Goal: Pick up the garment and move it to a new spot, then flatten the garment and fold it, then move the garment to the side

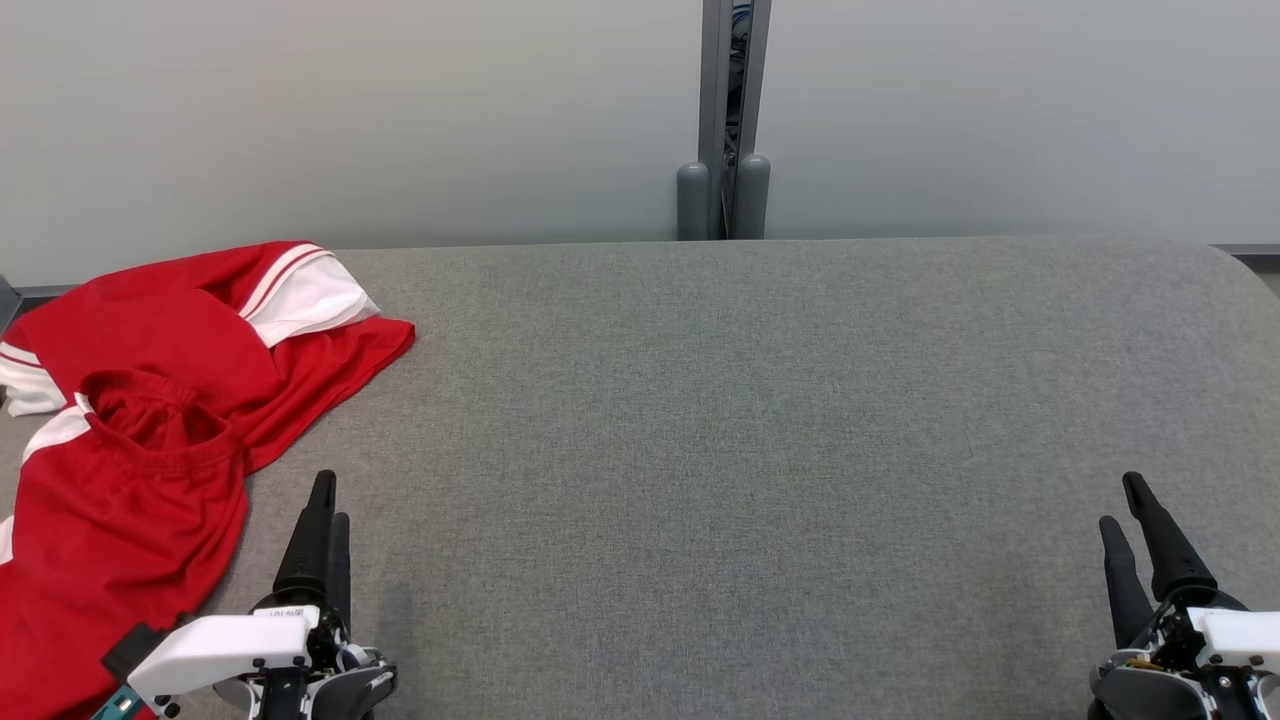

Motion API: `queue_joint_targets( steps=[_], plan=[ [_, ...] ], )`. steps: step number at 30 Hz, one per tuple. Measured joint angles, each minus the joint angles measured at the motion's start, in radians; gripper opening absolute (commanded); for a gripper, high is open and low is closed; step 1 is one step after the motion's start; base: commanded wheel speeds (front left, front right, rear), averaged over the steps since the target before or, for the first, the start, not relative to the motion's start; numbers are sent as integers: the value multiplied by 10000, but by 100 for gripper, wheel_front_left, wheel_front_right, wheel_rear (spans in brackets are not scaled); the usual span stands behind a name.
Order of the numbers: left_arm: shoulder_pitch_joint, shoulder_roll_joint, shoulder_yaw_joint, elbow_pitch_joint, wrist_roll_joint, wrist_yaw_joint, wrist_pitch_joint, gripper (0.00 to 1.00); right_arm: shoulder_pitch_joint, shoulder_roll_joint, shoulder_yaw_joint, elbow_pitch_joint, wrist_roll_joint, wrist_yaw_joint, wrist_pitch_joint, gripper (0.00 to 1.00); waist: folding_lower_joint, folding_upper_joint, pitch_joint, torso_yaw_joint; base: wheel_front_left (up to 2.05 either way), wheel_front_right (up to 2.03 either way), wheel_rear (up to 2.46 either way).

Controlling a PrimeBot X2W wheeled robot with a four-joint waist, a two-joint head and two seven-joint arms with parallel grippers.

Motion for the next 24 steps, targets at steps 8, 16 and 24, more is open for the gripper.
queue_joint_targets(
  steps=[8, 16, 24],
  plan=[
    [4, 4, -242, -274, 464, 67, -280, 100, 156, -13, 234, -265, -370, 0, -474, 100, 0, 0, -3, -3, 0, 0, 0],
    [7, 15, -407, -569, 1659, 245, -575, 100, 308, -38, 282, -633, -1342, 0, -920, 100, 0, 0, -1, -12, 0, 0, 0],
    [17, 25, -439, -836, 3269, 428, -819, 100, 408, -63, 414, -1095, -2686, 2, -1323, 100, 0, 0, 1, -18, 0, 0, 0]
  ],
)
